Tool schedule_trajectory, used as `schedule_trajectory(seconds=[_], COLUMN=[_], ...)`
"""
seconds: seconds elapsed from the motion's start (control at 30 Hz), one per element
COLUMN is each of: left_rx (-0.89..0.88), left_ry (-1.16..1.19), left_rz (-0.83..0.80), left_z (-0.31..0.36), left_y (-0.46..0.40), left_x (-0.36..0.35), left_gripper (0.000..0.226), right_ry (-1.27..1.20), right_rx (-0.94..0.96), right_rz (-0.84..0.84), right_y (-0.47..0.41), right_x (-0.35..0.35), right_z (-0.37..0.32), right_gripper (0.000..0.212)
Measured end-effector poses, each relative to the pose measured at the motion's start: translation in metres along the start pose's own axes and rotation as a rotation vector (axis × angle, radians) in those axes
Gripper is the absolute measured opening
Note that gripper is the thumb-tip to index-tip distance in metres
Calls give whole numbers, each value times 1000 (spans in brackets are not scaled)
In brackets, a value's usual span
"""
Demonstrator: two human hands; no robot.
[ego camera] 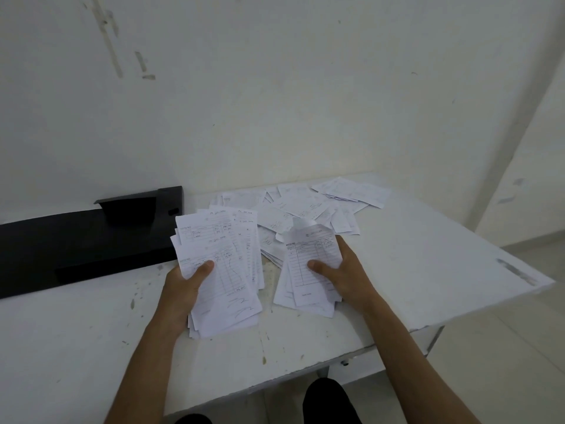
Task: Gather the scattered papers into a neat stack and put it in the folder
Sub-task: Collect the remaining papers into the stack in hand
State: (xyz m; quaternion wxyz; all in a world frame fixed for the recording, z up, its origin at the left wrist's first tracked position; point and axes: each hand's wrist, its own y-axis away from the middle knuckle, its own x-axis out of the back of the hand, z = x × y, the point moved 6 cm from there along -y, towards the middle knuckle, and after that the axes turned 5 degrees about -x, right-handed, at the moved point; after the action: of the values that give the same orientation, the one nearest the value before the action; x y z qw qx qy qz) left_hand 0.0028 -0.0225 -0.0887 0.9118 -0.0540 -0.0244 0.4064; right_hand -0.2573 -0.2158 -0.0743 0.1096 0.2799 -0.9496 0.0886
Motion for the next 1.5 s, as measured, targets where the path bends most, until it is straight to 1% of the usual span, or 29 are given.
schedule_trajectory(seconds=[0.17, 0.23, 0.4, 0.5, 0.57, 0.63, 0.67, 0.7, 0.77, 0.8, 0.83, 0.87, 0.9, 0.93, 0.97, 1.0, 1.03, 1.07, 1.17, 1.2, 1.23, 1.3, 1.37, 1.43, 1.5], left_rx=[2, 9, 28, 49, 65, 76, 85, 95, 124, 141, 158, 167, 159, 140, 117, 95, 78, 60, 12, -7, -29, -77, -116, -127, -91], left_ry=[44, 65, 123, 181, 211, 243, 262, 286, 336, 363, 376, 368, 339, 291, 238, 193, 163, 135, 63, 38, 20, -20, -48, -56, -81], left_rz=[1, 9, -7, -32, -56, -76, -82, -88, -120, -138, -154, -163, -173, -172, -163, -150, -134, -121, -85, -87, -95, -116, -130, -123, -119], left_z=[2, 1, 6, 8, 9, 9, 9, 8, 4, 4, 3, 5, 8, 11, 14, 15, 16, 16, 17, 18, 19, 20, 20, 18, 16], left_y=[1, 0, 3, 5, 7, 6, 6, 5, 4, 4, 4, 4, 4, 3, 1, -2, -5, -8, -16, -19, -21, -27, -32, -37, -43], left_x=[0, 1, -1, -5, -8, -10, -11, -11, -15, -17, -22, -26, -33, -39, -44, -49, -54, -58, -69, -72, -77, -85, -96, -107, -113], left_gripper=[37, 36, 32, 30, 31, 36, 42, 52, 78, 83, 79, 67, 53, 43, 39, 38, 38, 38, 32, 31, 32, 40, 52, 62, 61], right_ry=[-193, -241, -335, -364, -335, -327, -322, -319, -311, -310, -314, -313, -314, -324, -358, -402, -446, -473, -500, -494, -474, -432, -418, -405, -392], right_rx=[-95, -110, -125, -145, -140, -128, -120, -112, -92, -90, -100, -120, -139, -150, -162, -179, -204, -228, -225, -189, -138, -61, -48, -63, -87], right_rz=[-77, -81, -44, 6, 38, 53, 61, 69, 57, 46, 38, 24, -2, -35, -71, -103, -125, -137, -208, -229, -241, -250, -253, -207, -131], right_y=[-11, -15, -20, -24, -29, -33, -34, -37, -39, -39, -41, -43, -45, -45, -45, -45, -45, -44, -47, -49, -49, -52, -59, -69, -81], right_x=[2, 0, -5, -8, -8, -9, -9, -10, -15, -18, -21, -25, -29, -34, -39, -44, -49, -52, -60, -62, -63, -66, -69, -68, -59], right_z=[9, 12, 15, 18, 17, 12, 9, 5, -1, -4, -4, -4, -4, -8, -11, -12, -13, -15, -20, -23, -28, -34, -31, -23, -14], right_gripper=[80, 89, 92, 94, 89, 77, 69, 63, 60, 61, 62, 62, 56, 45, 32, 25, 21, 23, 47, 49, 46, 43, 50, 50, 48])
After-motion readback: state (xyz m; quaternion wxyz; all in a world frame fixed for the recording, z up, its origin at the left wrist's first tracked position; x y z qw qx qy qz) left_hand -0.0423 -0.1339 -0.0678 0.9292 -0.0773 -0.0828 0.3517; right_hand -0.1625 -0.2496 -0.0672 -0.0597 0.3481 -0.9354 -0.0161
